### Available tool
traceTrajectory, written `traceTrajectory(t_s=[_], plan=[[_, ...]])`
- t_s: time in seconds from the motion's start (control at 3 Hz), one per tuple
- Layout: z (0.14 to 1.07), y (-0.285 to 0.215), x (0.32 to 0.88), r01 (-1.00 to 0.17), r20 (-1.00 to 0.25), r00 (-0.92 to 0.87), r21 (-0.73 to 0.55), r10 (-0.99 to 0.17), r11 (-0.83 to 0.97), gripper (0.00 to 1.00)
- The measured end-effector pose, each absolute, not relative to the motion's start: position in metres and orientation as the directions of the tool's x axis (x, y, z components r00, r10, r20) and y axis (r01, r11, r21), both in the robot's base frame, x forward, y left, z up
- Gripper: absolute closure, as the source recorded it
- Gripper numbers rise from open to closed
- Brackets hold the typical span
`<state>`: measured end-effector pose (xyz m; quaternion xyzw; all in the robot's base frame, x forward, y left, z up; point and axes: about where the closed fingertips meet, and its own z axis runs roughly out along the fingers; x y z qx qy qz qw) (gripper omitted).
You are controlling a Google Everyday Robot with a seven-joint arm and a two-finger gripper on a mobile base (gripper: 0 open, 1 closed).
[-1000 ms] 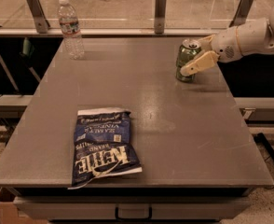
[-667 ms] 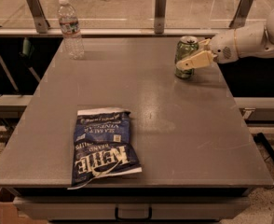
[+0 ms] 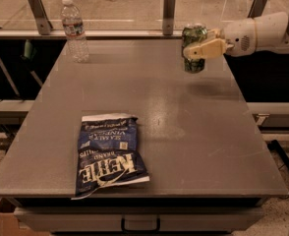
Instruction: Pick green can
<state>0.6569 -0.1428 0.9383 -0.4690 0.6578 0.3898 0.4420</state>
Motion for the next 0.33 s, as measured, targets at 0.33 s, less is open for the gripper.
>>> traceTrajectory(t_s=[0.33], plan=[[0.9418,-0.1379,0.6540,-0.966,-0.951,-0.167,0.104,-0.262,0.237,1.00]])
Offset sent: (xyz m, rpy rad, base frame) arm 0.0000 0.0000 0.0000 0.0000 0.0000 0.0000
